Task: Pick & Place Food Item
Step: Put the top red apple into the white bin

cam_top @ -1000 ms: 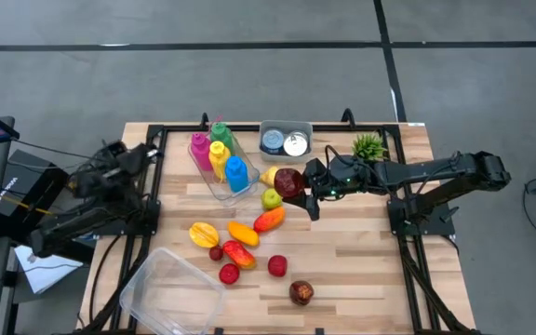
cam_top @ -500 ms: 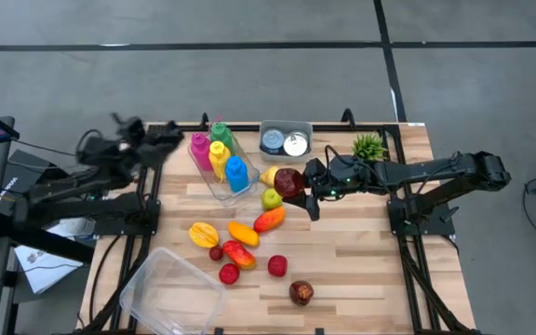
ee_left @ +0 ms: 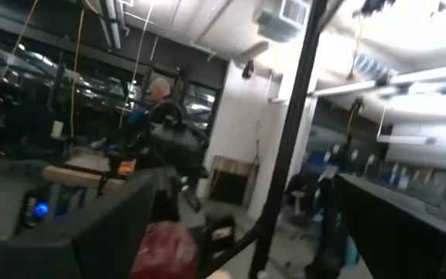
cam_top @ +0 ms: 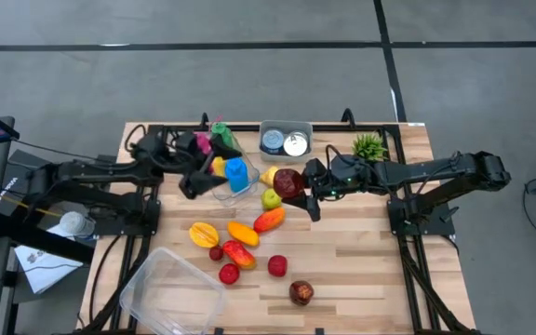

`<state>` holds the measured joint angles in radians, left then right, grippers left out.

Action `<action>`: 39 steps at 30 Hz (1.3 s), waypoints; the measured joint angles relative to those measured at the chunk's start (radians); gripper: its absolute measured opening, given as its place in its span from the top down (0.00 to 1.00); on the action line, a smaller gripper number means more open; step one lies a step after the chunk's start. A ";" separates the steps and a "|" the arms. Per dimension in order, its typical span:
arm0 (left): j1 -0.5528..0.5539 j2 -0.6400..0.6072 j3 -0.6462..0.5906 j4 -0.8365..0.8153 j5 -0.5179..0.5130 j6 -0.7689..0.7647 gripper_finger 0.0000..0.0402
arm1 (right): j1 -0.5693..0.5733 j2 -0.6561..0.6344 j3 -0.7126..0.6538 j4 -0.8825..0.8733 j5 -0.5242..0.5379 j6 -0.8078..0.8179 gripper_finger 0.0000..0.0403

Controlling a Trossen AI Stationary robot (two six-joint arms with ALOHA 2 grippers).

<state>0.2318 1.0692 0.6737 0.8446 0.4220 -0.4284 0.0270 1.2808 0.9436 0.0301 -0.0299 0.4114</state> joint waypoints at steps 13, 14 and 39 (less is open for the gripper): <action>-0.004 0.112 0.003 -0.131 -0.064 0.240 0.10 | 0.023 0.000 0.000 0.038 0.000 0.000 0.41; -0.004 0.121 0.006 -0.130 -0.064 0.241 0.10 | 0.026 0.000 0.000 0.038 0.000 0.000 0.41; -0.079 0.290 0.186 -0.259 -0.093 0.402 0.08 | 0.026 0.000 0.000 0.038 0.000 -0.003 0.41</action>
<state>0.1531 1.3589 0.8596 0.5854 0.3290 -0.0261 0.0528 1.2808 0.9436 0.0677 -0.0296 0.4088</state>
